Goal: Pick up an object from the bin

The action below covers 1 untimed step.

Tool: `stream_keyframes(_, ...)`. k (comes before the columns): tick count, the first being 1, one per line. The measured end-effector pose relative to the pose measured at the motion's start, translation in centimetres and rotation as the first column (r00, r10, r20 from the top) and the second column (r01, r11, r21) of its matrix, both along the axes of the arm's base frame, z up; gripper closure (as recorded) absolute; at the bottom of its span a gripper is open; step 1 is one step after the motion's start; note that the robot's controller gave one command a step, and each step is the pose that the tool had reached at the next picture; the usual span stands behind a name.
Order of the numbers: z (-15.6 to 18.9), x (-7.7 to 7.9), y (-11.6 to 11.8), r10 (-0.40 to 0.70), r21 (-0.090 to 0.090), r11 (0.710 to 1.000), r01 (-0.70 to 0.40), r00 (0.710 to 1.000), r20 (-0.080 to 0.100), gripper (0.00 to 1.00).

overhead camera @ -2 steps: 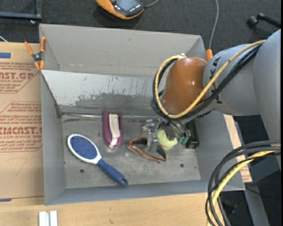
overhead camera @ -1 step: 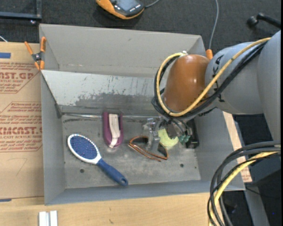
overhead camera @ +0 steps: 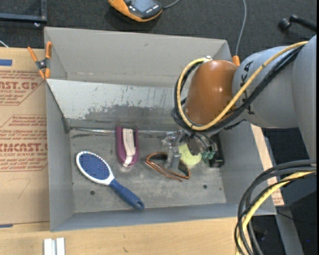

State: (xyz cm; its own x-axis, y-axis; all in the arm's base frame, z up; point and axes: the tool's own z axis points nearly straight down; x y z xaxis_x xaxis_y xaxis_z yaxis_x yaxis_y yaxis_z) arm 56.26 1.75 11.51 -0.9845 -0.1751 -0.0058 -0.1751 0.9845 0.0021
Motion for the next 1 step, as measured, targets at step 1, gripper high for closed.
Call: stream_keyframes(1,0.91,-0.17,0.02,0.000,0.000,1.000,0.000,1.000,-0.007,1.00)
